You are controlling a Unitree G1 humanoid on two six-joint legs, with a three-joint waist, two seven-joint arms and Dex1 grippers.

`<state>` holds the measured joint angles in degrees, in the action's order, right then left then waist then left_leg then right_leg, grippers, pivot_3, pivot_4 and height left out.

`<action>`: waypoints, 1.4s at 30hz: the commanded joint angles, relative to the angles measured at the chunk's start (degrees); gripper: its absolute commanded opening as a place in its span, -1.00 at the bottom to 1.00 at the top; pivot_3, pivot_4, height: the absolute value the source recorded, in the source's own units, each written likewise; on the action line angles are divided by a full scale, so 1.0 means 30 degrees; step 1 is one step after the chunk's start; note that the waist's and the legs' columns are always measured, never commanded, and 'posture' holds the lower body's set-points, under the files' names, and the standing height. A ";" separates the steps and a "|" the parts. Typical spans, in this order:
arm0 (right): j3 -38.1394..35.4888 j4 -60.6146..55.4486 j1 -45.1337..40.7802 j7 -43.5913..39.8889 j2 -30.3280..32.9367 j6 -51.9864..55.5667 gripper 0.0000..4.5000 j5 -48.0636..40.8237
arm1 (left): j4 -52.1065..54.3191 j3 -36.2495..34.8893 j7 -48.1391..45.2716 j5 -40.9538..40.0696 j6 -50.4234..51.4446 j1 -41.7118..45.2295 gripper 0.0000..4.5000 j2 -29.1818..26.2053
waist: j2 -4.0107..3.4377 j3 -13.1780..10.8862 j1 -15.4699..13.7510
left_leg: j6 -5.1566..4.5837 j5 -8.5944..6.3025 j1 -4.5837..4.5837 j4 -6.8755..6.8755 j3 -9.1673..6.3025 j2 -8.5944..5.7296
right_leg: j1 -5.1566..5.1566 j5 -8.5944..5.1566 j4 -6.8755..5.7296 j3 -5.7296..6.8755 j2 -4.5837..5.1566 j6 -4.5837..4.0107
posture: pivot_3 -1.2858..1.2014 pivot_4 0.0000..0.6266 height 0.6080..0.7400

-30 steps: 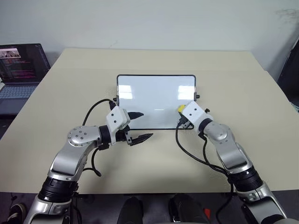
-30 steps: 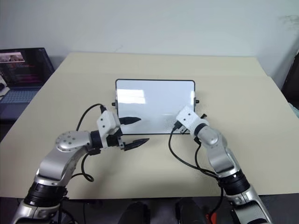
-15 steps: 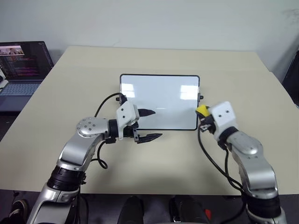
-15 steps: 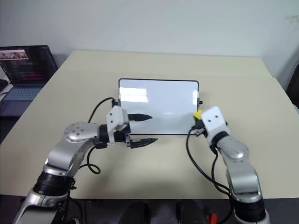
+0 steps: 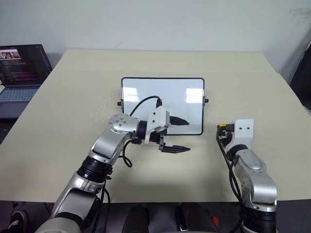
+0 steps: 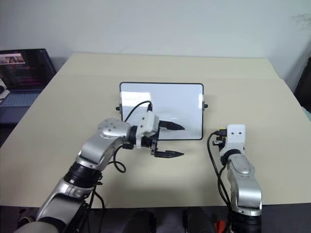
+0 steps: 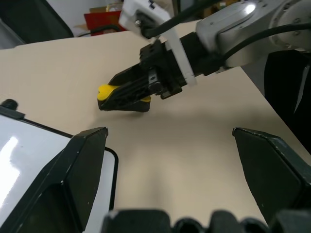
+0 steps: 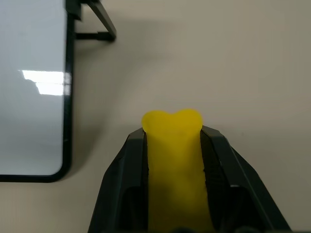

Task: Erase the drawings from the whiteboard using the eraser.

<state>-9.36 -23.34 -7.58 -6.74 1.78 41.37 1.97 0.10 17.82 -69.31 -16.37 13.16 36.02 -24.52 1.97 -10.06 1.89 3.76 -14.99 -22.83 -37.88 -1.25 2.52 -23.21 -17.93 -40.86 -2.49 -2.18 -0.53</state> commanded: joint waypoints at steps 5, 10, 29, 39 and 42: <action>-0.1217 0.1154 -0.1046 0.0861 0.0116 -0.1350 -0.19 -0.1167 | 0.0962 -0.0050 -0.0084 -0.0044 -0.0347 0.0184 1.00 -0.0003 | -0.0001 0.0000 0.0022 | -0.0001 0.0000 0.0003 0.0004 -0.0002 0.0002 | -0.0001 0.0000 -0.0002 0.0007 -0.0005 -0.0001 | 0.03 -0.52 1.00; -0.1098 0.2102 -0.1234 0.0885 0.0499 -0.2007 0.46 -0.1432 | 0.2299 -0.0507 0.0748 -0.0190 0.0548 -0.0963 1.00 -0.0585 | -0.0006 -0.0001 0.0053 | -0.0001 -0.0001 0.0007 0.0009 -0.0005 0.0015 | -0.0001 0.0002 -0.0001 -0.0010 -0.0009 -0.0005 | 0.03 -0.52 1.00; 0.3268 -0.3708 0.6134 -0.2833 0.2478 -0.8722 0.98 -0.2391 | 1.1830 -0.7848 1.3227 -0.0991 0.4514 -1.3100 1.00 0.1385 | -0.0020 0.0000 -0.0074 | 0.0010 -0.0019 0.0009 -0.0015 -0.0029 0.0038 | 0.0012 -0.0063 0.0003 -0.0016 0.0113 0.0114 | 0.03 -0.52 1.00; 0.3147 -0.1120 0.8217 -0.4834 0.2775 -1.2889 0.98 -0.4361 | 1.1352 -1.0239 2.0589 0.4864 -0.1057 -1.8032 1.00 0.4822 | -0.0001 -0.0011 -0.0022 | 0.0003 -0.0021 0.0350 0.0037 -0.0029 0.0061 | 0.0309 -0.0110 0.0026 -0.0027 0.0091 0.0062 | 0.03 -0.52 1.00; 0.2857 -0.1089 0.7896 -0.4789 0.2945 -1.2736 0.98 -0.4721 | 1.0947 -0.9992 2.0752 0.5080 -0.1098 -1.8064 1.00 0.4865 | 0.0015 -0.0012 -0.0085 | 0.0003 -0.0021 0.0339 0.0023 -0.0026 0.0043 | 0.0314 -0.0112 0.0034 -0.0031 0.0097 0.0060 | 0.03 -0.52 1.00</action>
<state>0.59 -25.23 16.59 -21.08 10.31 4.20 -10.61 32.74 -12.35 -7.82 -1.89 11.32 -18.45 -9.94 2.01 -10.10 1.63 3.76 -15.05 -21.84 -37.81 -1.34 2.64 -22.28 -18.26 -40.73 -2.58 -1.89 -0.34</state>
